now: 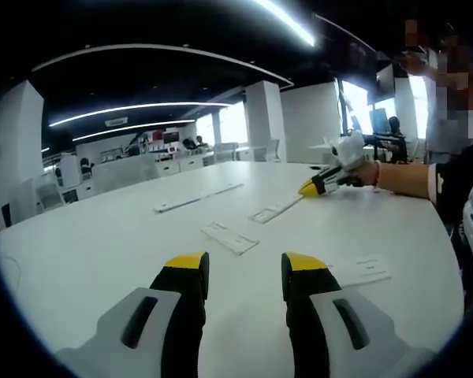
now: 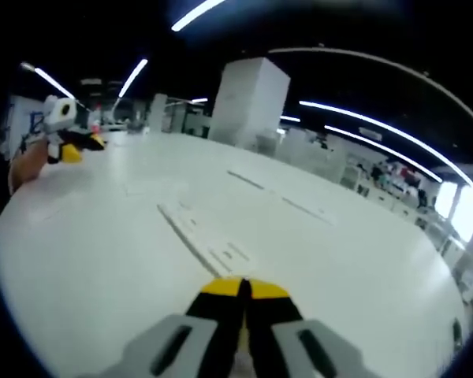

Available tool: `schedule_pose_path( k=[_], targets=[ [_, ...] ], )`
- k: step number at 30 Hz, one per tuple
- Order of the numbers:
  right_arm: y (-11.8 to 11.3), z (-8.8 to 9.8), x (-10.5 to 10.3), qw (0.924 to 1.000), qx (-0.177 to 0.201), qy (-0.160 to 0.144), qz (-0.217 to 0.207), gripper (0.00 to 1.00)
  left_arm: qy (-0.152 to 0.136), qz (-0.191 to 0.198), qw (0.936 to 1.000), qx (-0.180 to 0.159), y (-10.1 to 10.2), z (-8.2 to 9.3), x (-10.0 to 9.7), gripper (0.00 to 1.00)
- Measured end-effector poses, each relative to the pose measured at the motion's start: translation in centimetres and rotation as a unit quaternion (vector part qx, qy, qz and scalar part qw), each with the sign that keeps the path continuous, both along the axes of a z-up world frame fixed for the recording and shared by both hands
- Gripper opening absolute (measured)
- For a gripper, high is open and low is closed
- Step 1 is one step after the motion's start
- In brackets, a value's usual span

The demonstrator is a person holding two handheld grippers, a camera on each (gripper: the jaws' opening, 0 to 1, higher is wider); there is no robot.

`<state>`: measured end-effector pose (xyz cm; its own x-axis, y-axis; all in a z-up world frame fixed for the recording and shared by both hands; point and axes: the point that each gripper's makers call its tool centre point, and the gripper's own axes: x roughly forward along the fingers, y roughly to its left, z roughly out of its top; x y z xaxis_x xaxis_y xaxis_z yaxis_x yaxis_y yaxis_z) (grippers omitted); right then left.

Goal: Locate the socket holder cover, grip the socket holder cover, clip it into the socket holder slot.

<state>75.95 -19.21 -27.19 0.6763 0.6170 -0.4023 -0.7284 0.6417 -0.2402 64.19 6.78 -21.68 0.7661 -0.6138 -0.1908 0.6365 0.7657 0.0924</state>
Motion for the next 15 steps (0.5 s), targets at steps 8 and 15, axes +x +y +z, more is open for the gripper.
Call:
schedule_pose_path(
  k=[8, 15],
  targets=[
    [0.04, 0.02, -0.17, 1.0000, -0.002, -0.004, 0.002, 0.04, 0.000, 0.000, 1.0000, 0.000, 0.01, 0.01, 0.04, 0.38],
    [0.14, -0.09, -0.09, 0.9999, -0.009, -0.008, 0.002, 0.04, 0.001, 0.000, 1.0000, 0.000, 0.01, -0.02, 0.12, 0.38]
  ],
)
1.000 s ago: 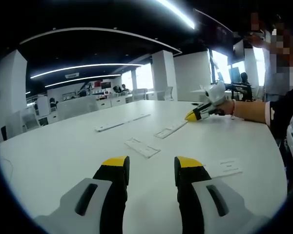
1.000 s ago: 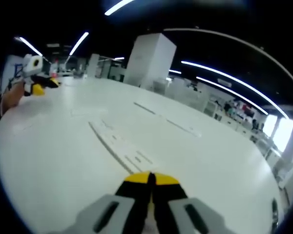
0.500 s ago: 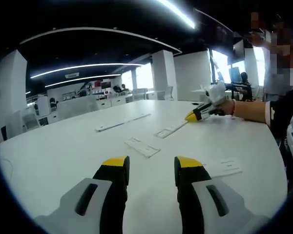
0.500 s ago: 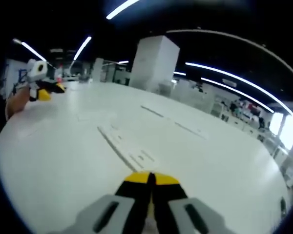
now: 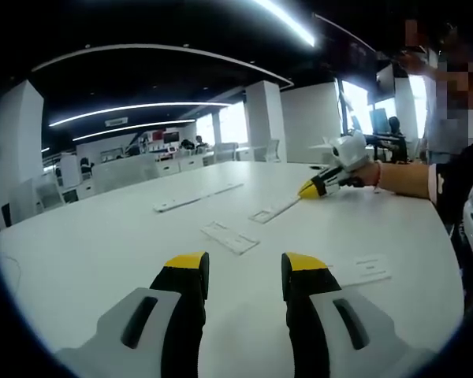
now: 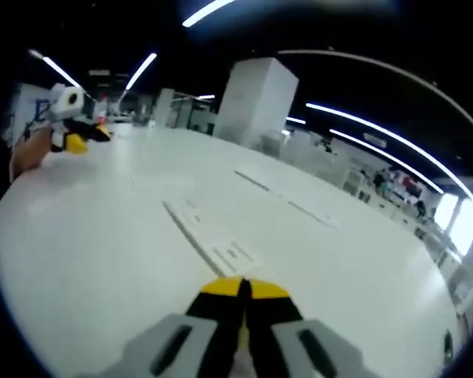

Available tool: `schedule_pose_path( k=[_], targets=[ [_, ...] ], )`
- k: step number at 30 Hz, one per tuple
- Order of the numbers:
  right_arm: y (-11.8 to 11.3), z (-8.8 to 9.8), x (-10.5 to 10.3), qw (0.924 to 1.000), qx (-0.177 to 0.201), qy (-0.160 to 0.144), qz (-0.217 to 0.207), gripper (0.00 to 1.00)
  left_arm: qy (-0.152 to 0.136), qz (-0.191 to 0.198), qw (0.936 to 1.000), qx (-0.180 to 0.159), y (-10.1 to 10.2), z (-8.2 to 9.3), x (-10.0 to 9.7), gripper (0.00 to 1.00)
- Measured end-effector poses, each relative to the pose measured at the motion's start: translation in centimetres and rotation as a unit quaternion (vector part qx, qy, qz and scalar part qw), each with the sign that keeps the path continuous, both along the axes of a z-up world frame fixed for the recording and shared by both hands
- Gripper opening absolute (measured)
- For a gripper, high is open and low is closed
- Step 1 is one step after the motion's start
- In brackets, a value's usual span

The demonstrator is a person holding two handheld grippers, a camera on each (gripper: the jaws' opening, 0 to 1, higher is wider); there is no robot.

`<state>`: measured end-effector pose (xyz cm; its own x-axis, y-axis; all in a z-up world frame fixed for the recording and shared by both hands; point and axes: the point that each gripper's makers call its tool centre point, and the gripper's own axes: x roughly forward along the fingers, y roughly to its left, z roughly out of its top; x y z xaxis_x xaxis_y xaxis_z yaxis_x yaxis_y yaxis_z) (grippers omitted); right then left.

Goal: Locate the socket holder cover, grip the socket holder cover, clip it into the socket holder slot.

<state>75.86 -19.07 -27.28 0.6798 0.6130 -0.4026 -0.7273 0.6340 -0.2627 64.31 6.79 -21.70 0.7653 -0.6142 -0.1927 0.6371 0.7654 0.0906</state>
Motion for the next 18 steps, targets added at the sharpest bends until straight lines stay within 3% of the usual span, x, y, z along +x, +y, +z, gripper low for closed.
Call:
schedule_pose_path(
  k=[18],
  targets=[
    [-0.51, -0.03, 0.48, 0.9997, -0.001, 0.015, -0.020, 0.04, -0.002, 0.005, 1.0000, 0.003, 0.37, 0.05, 0.27, 0.38]
  ],
)
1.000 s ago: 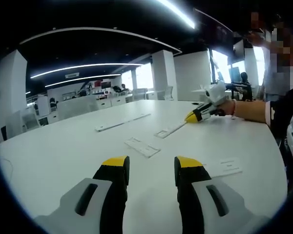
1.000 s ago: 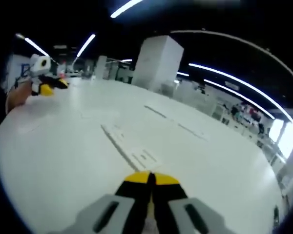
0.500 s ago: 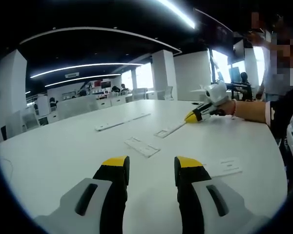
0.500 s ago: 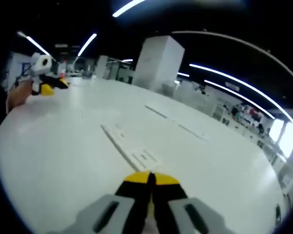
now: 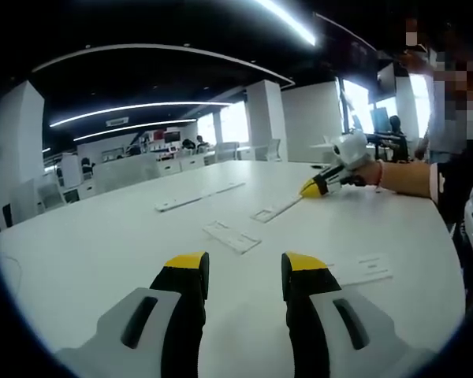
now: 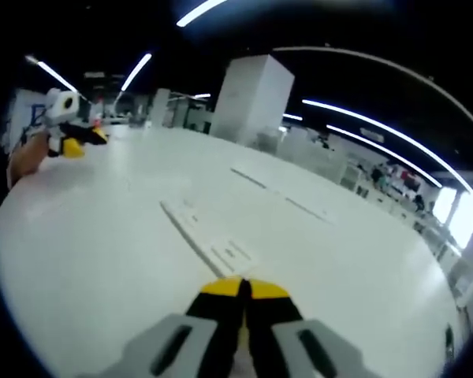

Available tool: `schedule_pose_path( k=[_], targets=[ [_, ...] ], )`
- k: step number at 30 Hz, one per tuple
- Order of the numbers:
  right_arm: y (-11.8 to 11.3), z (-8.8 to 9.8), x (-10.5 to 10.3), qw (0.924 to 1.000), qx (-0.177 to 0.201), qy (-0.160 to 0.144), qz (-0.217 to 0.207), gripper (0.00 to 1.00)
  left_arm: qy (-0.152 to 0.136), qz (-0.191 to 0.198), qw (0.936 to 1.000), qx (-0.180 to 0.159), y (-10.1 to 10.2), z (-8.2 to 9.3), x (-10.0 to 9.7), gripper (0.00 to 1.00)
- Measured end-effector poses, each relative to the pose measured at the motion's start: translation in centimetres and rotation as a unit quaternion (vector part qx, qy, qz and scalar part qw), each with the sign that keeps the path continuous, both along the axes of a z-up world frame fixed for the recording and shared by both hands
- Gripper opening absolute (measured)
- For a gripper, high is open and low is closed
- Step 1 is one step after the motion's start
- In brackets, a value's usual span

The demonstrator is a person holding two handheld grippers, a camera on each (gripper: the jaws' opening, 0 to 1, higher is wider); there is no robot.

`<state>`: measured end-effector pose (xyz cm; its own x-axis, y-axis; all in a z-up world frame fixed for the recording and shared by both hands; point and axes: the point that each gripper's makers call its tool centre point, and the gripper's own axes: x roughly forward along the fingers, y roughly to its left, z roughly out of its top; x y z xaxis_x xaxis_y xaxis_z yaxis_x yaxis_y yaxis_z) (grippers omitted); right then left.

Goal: Locate the socket holder cover, grip the socket holder cover, clip it into the socket holder slot.

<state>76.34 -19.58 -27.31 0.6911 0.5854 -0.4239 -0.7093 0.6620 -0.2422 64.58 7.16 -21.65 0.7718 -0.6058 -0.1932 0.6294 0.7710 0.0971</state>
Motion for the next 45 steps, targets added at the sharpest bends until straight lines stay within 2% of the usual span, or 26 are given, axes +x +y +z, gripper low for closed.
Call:
schedule_pose_path(
  k=[6, 11, 13, 22, 31, 38, 45],
  targets=[
    [-0.8, 1.4, 0.4, 0.9997, 0.020, -0.002, -0.013, 0.04, -0.001, 0.001, 1.0000, 0.001, 0.0, 0.0, 0.0, 0.38],
    [-0.4, 1.8, -0.1, 0.9995, 0.030, 0.000, -0.003, 0.06, 0.000, 0.001, 1.0000, 0.001, 0.1, -0.1, 0.0, 0.38],
    [-0.1, 1.6, -0.4, 0.9995, 0.031, 0.009, 0.005, 0.09, -0.001, 0.001, 1.0000, 0.001, 0.1, 0.0, 0.0, 0.38],
    [0.5, 0.4, -1.2, 0.9988, 0.025, 0.037, 0.019, 0.13, 0.000, 0.001, 1.0000, 0.002, 0.0, -0.1, 0.0, 0.38],
    [0.6, -0.1, -1.1, 0.9990, 0.017, 0.036, 0.018, 0.12, -0.001, 0.001, 1.0000, 0.001, 0.0, -0.2, -0.1, 0.38],
    [1.0, -0.2, -1.1, 0.9992, 0.009, 0.025, 0.029, 0.06, 0.000, 0.004, 1.0000, 0.002, 0.1, -0.2, 0.1, 0.38],
    [1.1, -0.3, -1.1, 0.9993, 0.003, 0.017, 0.033, 0.05, 0.001, 0.005, 1.0000, 0.002, 0.2, -0.2, 0.1, 0.38]
  ],
)
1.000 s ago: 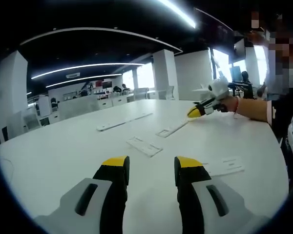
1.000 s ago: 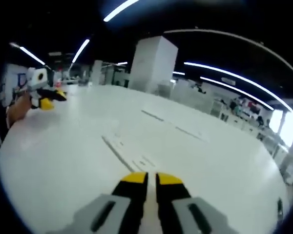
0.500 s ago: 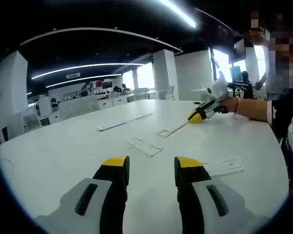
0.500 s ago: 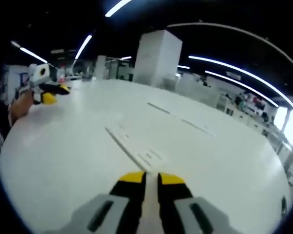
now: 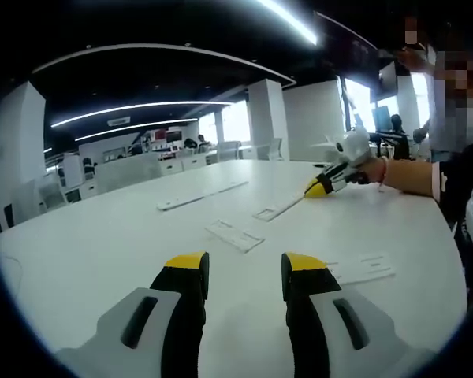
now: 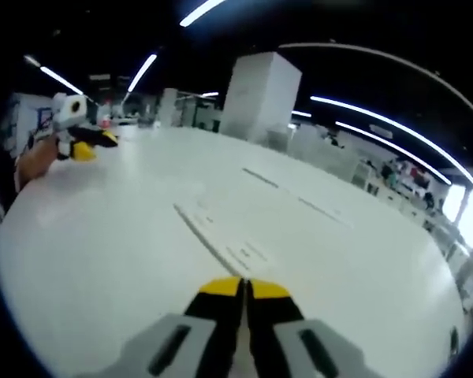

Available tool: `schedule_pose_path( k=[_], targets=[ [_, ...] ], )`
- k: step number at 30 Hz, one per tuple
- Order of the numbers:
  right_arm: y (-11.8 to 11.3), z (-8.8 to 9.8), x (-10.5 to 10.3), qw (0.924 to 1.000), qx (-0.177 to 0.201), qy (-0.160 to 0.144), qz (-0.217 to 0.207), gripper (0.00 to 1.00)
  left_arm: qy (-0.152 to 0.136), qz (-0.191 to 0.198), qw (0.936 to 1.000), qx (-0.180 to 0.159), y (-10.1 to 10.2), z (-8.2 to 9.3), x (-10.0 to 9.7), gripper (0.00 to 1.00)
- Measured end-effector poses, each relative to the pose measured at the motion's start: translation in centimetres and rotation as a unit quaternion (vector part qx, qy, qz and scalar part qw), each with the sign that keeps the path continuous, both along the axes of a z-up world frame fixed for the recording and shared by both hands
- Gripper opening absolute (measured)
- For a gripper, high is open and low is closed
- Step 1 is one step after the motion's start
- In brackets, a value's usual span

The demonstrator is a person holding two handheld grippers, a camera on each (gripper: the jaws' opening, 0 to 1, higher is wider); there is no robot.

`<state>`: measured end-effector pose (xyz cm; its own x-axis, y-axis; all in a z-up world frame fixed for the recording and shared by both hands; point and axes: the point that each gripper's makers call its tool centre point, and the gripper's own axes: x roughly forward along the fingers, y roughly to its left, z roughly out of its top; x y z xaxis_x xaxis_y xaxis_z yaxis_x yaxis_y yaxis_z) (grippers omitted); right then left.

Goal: Locate the socket holder cover, grip the socket holder cover, clip it into the socket holder slot.

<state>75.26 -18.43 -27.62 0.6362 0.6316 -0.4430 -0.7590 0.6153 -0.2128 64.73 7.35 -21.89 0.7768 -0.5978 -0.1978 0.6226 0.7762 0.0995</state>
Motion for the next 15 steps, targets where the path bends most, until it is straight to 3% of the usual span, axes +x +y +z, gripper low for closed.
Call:
schedule_pose_path(
  k=[15],
  targets=[
    [0.60, 0.00, -0.20, 1.0000, 0.003, -0.006, 0.004, 0.05, 0.000, 0.000, 1.0000, 0.000, 0.45, -0.10, -0.33, 0.38]
  ],
)
